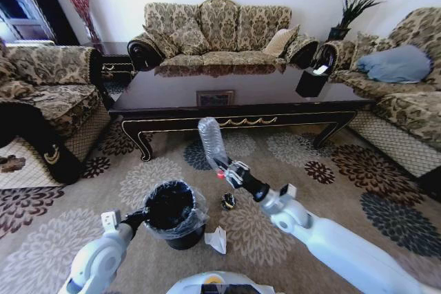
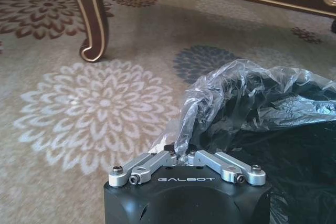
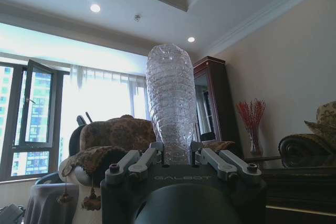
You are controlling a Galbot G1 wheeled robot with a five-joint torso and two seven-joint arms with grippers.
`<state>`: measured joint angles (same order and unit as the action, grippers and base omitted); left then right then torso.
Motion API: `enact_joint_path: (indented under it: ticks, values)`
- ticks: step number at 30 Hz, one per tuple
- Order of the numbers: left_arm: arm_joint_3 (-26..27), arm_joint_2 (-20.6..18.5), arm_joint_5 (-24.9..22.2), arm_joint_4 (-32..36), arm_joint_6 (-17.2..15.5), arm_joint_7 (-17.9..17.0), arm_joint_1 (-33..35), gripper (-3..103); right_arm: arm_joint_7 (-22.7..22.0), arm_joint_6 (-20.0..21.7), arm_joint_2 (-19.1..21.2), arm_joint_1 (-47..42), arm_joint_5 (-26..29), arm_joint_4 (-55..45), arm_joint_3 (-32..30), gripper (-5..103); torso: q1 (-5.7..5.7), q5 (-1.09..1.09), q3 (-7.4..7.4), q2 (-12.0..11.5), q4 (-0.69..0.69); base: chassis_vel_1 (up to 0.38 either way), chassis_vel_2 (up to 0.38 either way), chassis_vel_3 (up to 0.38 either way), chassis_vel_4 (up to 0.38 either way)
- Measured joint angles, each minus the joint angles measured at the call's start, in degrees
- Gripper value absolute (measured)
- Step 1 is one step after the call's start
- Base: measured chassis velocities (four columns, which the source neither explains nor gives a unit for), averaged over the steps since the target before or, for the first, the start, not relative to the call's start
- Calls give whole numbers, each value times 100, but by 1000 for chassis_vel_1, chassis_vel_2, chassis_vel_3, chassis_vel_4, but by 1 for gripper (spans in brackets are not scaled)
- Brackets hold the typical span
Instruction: Move to the front of the table and pick up the trash from the floor, then place it into the trash bin.
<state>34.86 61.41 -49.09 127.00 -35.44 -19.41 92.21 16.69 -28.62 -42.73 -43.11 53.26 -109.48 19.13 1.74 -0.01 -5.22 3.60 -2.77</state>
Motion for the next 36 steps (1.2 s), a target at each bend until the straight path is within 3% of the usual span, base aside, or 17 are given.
enact_joint_path:
  ticks: [6, 14, 18, 36]
  values:
    - [-159, -70, -52, -135, 16, -8, -230, 4, -28, -66, -516, 517, 36, 351, 580, 23, 0, -1, 0, 0, 0, 0, 0, 0, 0]
    - [385, 38, -113, 14, 48, -26, 9, 4, -114, -98, -1167, 1181, 56, 746, 1796, 23, 0, 0, 1, 0, 4, 0, 0, 0, 0]
    - [393, 38, -152, 4, 48, -28, -41, 4, -130, -112, -1269, 1131, -19, 839, 1895, 23, 0, 0, 0, 0, -1, 0, 0, 0, 0]
    - [388, 64, -234, -52, 66, -22, -178, 4, 55, -283, -1493, 1143, -377, 1500, 2245, 23, 0, 1, 1, 0, 1, 0, 0, 0, 0]
